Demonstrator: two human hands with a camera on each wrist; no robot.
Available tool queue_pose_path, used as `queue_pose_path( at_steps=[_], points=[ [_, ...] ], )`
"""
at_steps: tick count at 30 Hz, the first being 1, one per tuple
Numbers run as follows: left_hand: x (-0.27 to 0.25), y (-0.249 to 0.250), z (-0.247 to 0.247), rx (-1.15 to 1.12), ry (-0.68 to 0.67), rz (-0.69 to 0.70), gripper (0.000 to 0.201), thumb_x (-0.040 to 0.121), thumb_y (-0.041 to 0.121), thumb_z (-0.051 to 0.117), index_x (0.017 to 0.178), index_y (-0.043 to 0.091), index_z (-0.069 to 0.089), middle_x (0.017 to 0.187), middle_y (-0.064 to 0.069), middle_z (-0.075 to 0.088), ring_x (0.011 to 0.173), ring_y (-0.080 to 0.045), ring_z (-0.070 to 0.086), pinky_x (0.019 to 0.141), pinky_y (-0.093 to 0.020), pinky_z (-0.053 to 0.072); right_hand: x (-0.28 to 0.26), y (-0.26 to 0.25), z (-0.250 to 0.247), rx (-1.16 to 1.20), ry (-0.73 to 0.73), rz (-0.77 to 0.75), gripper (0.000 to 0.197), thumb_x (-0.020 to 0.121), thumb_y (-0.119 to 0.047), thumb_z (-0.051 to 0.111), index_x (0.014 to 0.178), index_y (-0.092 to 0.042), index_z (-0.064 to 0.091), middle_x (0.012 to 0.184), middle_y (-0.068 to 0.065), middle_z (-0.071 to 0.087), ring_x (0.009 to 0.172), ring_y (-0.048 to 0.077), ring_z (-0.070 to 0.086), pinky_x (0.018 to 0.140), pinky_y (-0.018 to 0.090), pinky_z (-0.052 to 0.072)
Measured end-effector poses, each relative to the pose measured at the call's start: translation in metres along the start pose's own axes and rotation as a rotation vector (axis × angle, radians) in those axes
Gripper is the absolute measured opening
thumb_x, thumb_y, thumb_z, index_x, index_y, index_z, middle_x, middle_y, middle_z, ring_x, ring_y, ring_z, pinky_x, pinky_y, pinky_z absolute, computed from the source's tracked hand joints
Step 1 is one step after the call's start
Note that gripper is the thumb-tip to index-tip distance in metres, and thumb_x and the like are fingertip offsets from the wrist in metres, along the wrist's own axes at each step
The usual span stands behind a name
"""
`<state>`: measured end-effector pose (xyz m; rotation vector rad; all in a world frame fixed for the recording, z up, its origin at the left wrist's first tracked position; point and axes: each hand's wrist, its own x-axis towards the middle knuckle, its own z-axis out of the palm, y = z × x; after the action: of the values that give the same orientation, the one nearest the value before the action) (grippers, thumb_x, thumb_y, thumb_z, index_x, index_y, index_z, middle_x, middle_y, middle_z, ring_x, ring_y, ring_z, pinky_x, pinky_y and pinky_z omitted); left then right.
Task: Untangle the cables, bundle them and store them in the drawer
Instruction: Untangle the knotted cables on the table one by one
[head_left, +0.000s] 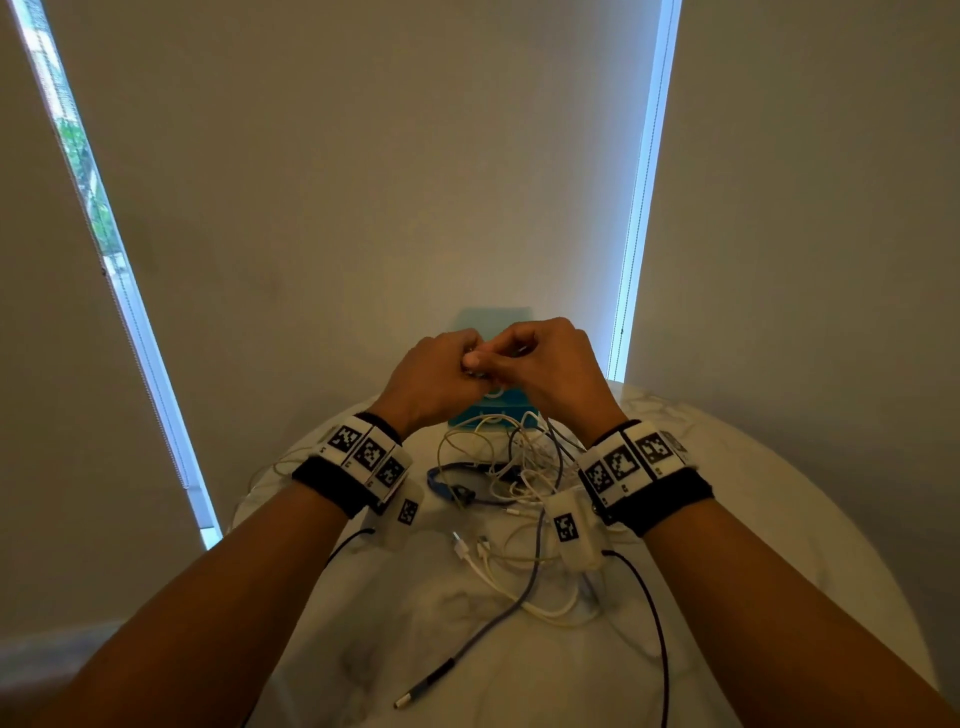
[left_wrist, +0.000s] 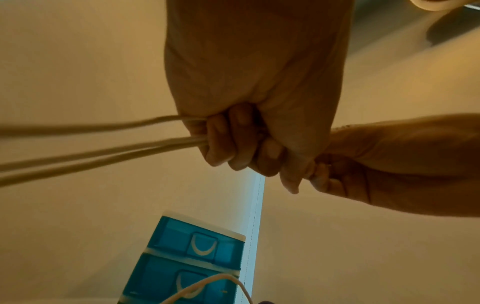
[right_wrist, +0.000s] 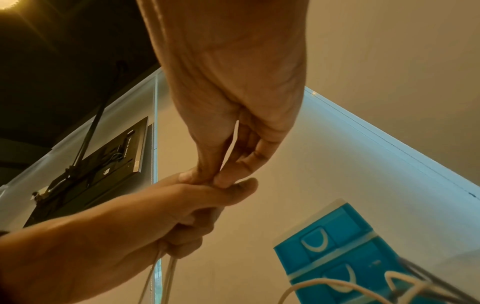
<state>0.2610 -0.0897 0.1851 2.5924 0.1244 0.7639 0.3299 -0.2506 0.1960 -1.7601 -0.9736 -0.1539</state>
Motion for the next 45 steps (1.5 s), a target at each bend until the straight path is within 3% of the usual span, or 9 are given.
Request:
queue_pose_path(
  at_steps=[6,11,14,18,24,29,34,38,45],
  points=[
    [0.014,-0.017,-0.03,-0.249,0.07,-0.094,0.033,0.084,0.045,0.088,0.082,0.021,0.066,0.074,0.008,0.065,0.064,-0.006,0.054,0.064,-0.026,0.044,-0.01,0.008,0.001,0.304,-0.142,0.181,0.032,0.097,-0.035,0.077,0.126,-0.025,0.066,0.084,0.008,0.075,0.068,0.015,0.071,0.065,0.024,0.062],
    [0.007,-0.038,-0.02,-0.197,-0.167,-0.188,0.037,0.085,0.048,0.087,0.081,0.018,0.065,0.075,0.002,0.064,0.067,-0.011,0.055,0.068,-0.031,0.045,-0.013,0.03,0.01,-0.463,-0.515,0.161,0.052,0.088,-0.03,0.087,0.13,-0.027,0.057,0.119,-0.002,0.067,0.106,0.015,0.063,0.083,0.026,0.05],
    [-0.009,-0.031,-0.008,-0.124,-0.563,-0.182,0.044,0.086,0.061,0.079,0.085,0.019,0.07,0.076,0.001,0.064,0.064,-0.01,0.054,0.057,-0.024,0.043,-0.02,0.048,0.005,-0.711,-0.734,0.135,0.04,0.086,-0.027,0.088,0.123,-0.024,0.074,0.121,-0.006,0.066,0.105,0.012,0.058,0.085,0.027,0.047],
    [-0.028,0.002,0.017,0.122,-0.966,-0.096,0.056,0.075,0.085,0.072,0.085,0.03,0.077,0.089,0.001,0.076,0.082,-0.015,0.065,0.078,-0.039,0.056,-0.018,0.079,-0.013,-0.611,-0.467,0.162,0.01,0.085,-0.022,0.09,0.094,-0.02,0.085,0.088,-0.008,0.077,0.083,0.009,0.07,0.085,0.032,0.062],
    [-0.05,0.024,0.071,0.326,-1.021,0.021,0.064,0.069,0.084,0.078,0.092,0.024,0.08,0.089,0.009,0.079,0.089,-0.013,0.073,0.087,-0.037,0.061,-0.01,0.089,-0.045,-0.241,0.135,0.187,0.008,0.09,-0.022,0.087,0.097,-0.02,0.086,0.079,-0.013,0.077,0.061,0.003,0.074,0.066,0.017,0.058],
    [-0.033,0.006,0.081,0.328,-0.919,0.048,0.044,0.081,0.06,0.085,0.092,0.018,0.078,0.091,0.0,0.077,0.088,-0.021,0.071,0.08,-0.037,0.057,-0.008,0.089,-0.075,0.08,0.398,0.188,0.023,0.092,-0.029,0.084,0.115,-0.026,0.081,0.094,-0.005,0.081,0.07,0.013,0.079,0.078,0.034,0.062],
    [-0.004,-0.036,0.08,0.504,-0.4,-0.102,0.026,0.09,0.052,0.073,0.091,0.026,0.072,0.093,0.0,0.069,0.097,-0.028,0.071,0.07,-0.034,0.049,-0.007,0.06,-0.098,0.452,0.528,0.138,0.024,0.094,-0.021,0.083,0.118,-0.018,0.079,0.106,0.0,0.083,0.082,0.011,0.077,0.064,0.018,0.056],
    [0.011,-0.045,0.074,0.453,-0.418,-0.208,0.057,0.083,0.051,0.083,0.13,0.024,0.065,0.129,-0.003,0.068,0.116,-0.027,0.065,0.09,-0.039,0.056,-0.008,0.053,-0.113,0.342,0.243,0.263,0.022,0.094,-0.023,0.081,0.116,-0.021,0.079,0.104,-0.004,0.083,0.089,0.01,0.079,0.07,0.024,0.051],
    [0.011,0.006,0.055,-0.333,-0.122,-0.175,0.05,0.085,0.062,0.08,0.123,0.034,0.065,0.13,0.01,0.063,0.115,-0.014,0.064,0.093,-0.038,0.058,-0.02,0.054,-0.102,0.391,0.079,0.247,0.021,0.099,-0.017,0.075,0.12,-0.014,0.076,0.109,0.005,0.083,0.07,0.011,0.066,0.062,0.022,0.047]
  ],
)
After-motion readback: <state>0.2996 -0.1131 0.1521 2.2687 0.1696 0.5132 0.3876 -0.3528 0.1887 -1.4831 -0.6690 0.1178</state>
